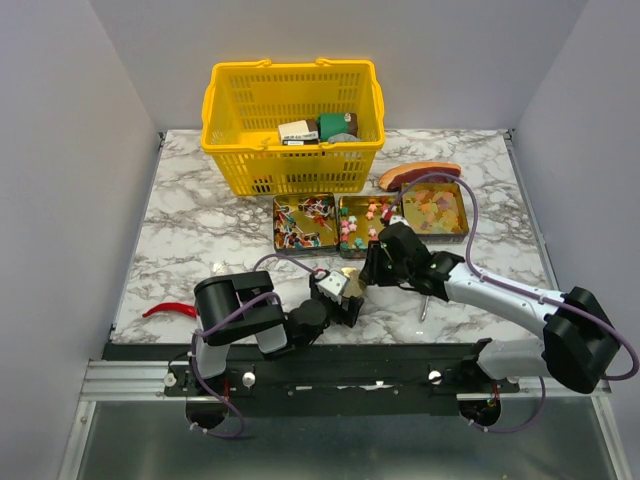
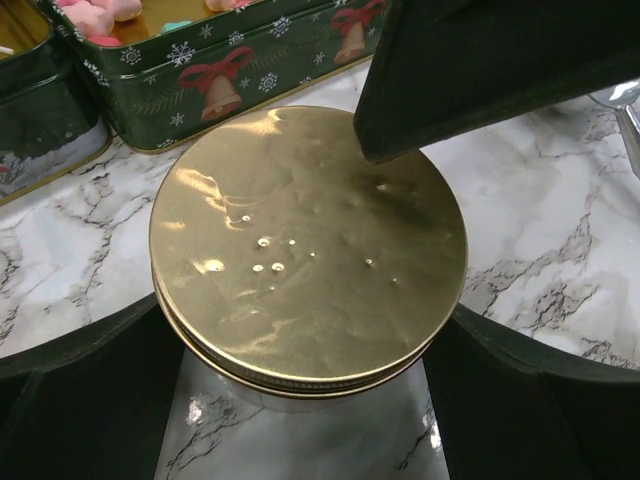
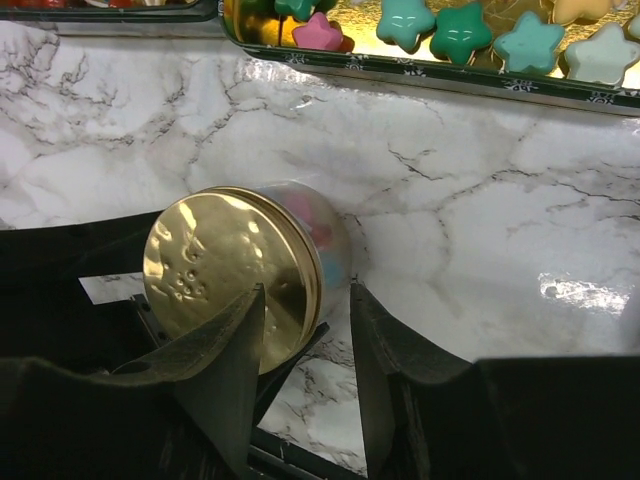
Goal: Pack the candies
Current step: Screw the bottle lid onto the packing bottle.
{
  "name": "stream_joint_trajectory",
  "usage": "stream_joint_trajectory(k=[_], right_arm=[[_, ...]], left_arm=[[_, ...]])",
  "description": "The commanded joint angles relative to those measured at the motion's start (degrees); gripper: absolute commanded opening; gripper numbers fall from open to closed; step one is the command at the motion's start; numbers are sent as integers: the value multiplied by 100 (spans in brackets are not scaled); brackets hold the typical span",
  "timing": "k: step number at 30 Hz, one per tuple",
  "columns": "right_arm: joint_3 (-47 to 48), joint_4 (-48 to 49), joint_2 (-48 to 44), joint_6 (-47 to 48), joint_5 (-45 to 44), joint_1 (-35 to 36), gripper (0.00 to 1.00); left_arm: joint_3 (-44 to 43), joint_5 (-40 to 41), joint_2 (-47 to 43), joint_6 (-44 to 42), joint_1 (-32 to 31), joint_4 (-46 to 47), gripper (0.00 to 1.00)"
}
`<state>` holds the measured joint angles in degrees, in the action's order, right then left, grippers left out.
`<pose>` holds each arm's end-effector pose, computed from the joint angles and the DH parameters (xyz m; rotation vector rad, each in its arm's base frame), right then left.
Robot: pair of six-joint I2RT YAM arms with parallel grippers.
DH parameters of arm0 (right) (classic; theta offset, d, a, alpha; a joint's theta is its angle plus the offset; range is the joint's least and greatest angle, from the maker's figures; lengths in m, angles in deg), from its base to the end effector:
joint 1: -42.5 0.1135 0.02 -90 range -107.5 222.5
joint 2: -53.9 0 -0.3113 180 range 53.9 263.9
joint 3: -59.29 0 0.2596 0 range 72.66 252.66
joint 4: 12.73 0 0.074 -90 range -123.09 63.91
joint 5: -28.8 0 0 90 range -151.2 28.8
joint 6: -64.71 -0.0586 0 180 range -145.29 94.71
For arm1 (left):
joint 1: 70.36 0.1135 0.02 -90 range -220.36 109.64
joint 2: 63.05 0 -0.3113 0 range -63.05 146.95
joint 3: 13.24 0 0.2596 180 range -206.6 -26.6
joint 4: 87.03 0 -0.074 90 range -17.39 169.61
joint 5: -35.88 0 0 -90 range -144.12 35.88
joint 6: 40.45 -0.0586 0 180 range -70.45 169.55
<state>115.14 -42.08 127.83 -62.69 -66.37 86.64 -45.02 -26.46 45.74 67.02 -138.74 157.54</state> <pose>0.1975 0.1843 0.2346 -0.1018 2.4666 0.5436 0.1364 -0.2703 0.1281 0.4459 1.7537 -0.6513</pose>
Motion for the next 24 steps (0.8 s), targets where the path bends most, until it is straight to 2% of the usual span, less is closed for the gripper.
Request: stream_joint_trajectory(k=[1,3,9,13,15,18,24], right_arm=[[191,131,51,93,157,-37,47],[199,122,69,102,139,-37,46],[278,122,174,181,51,-37,43],[296,105,306,216,42,-37,37],[261,105,315,199,112,-28,28],[121,26,219,146,174,-37,19],[-310,-141,-107,251,481,-37,11]], left_arm=[[-206,73,116,-280,-35,-217,81],[-206,38,160,-315,-35,-208,68],[-171,-173,318,-376,-35,-138,59],[-145,-217,406,-403,-35,-94,57],[-145,-191,441,-385,-35,-111,57],[-162,-147,467,-324,-35,-173,57],[-268,-24,502,-218,-26,-541,58]])
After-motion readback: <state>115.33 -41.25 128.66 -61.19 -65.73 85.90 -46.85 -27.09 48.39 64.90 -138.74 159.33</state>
